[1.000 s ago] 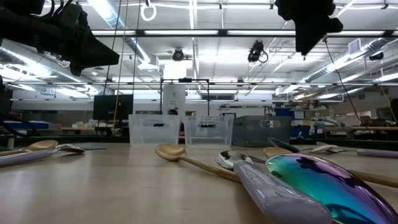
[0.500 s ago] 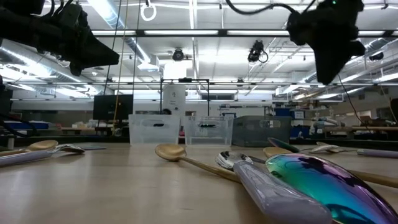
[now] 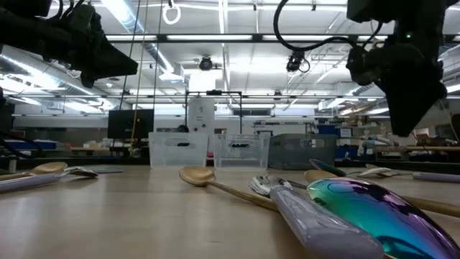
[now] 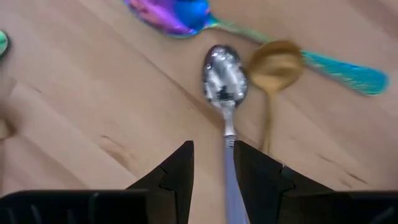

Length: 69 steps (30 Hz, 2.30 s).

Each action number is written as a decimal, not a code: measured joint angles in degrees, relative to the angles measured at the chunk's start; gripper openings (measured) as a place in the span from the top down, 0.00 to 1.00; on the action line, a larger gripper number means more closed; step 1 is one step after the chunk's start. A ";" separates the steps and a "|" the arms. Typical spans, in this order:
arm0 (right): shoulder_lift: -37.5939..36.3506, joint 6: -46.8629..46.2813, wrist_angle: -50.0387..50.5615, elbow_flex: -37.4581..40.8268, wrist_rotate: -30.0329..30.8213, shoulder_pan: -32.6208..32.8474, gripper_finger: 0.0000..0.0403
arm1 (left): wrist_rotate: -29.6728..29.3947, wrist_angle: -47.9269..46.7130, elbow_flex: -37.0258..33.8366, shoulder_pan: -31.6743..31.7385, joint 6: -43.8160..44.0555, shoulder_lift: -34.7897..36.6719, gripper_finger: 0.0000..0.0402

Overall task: Sort silverware by color (type)
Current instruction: Put the violet spoon into the black bin

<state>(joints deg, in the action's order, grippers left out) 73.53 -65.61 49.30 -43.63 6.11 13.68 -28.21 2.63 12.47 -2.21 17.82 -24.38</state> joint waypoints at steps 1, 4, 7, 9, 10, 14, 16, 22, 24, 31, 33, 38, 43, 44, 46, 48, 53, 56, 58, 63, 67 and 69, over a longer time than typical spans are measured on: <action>0.44 -0.05 -0.82 0.75 -0.01 0.28 0.69 | 0.00 0.00 0.00 0.00 0.00 0.00 0.74; 2.99 0.00 -1.49 1.55 -0.18 0.95 0.69 | 0.00 0.02 0.00 -0.01 0.00 0.00 0.74; 6.17 1.21 -2.01 1.55 0.26 1.43 0.69 | 0.00 0.02 0.00 0.00 0.00 0.00 0.74; 8.45 2.22 -2.01 1.55 0.26 1.46 0.69 | 0.00 0.02 0.00 -0.01 0.01 0.00 0.74; 9.51 2.58 -1.72 1.55 0.24 1.46 0.69 | 0.00 0.02 0.00 0.00 0.00 0.00 0.74; 12.80 4.21 -1.84 1.55 0.26 1.46 0.69 | 0.00 -0.04 0.00 0.00 0.01 0.00 0.74; 13.83 4.83 -2.20 1.55 0.21 1.46 0.69 | 0.00 -0.13 0.00 -0.01 0.01 0.00 0.74; 15.24 6.31 -3.75 1.59 -0.89 1.44 0.70 | 0.00 -0.29 0.00 -0.01 0.01 0.00 0.74; 14.75 6.41 -4.84 2.27 -1.13 1.18 0.71 | 0.00 -0.31 0.00 -0.01 0.02 0.00 0.74; 14.54 6.13 -7.53 4.14 -2.92 0.74 0.76 | 0.00 -0.46 0.00 -0.01 0.02 0.00 0.74; 14.54 5.80 -7.68 4.17 -3.17 0.74 0.78 | 0.00 -0.46 0.00 0.00 0.02 0.00 0.74; 14.54 5.29 -7.76 4.17 -3.63 0.72 0.83 | 0.00 -0.46 0.00 0.01 0.01 0.00 0.74; 14.31 4.43 -7.75 4.19 -3.86 0.70 0.85 | 0.00 -0.46 0.00 -0.01 0.02 0.00 0.74; 13.96 4.04 -7.76 4.29 -3.85 0.69 0.85 | 0.00 -0.46 0.00 0.01 0.02 0.00 0.74; 12.61 3.25 -7.64 4.32 -3.85 0.61 0.85 | 0.00 -0.51 0.00 -0.01 0.02 0.00 0.74; 11.50 2.74 -6.68 3.89 -3.86 0.44 0.85 | 0.00 -0.67 0.00 0.01 0.02 0.00 0.74; 8.68 2.65 -6.71 3.38 -4.38 -0.32 0.86 | 0.01 -0.97 0.00 0.00 0.02 0.00 0.74; 7.73 2.67 -6.80 3.36 -4.02 -0.67 0.86 | 0.00 -1.01 0.00 -0.01 0.02 0.00 0.74; 7.42 2.72 -6.88 3.36 -4.02 -0.79 0.86 | 0.00 -1.04 0.00 0.00 -0.03 0.00 0.74; 6.81 2.89 -8.22 3.32 -3.78 -0.84 0.86 | 0.00 -1.03 0.00 -0.01 -0.03 0.00 0.74; 6.80 2.99 -10.05 3.27 -4.25 -1.01 0.85 | 0.00 -0.92 0.00 0.00 -0.01 0.00 0.74; 6.80 3.08 -11.39 3.25 -4.30 -1.16 0.85 | 0.00 -0.90 0.00 -0.01 -0.02 0.00 0.74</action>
<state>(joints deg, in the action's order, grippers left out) 80.34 -62.52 37.91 -40.38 1.81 12.52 -28.21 1.74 12.47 -2.22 17.80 -24.38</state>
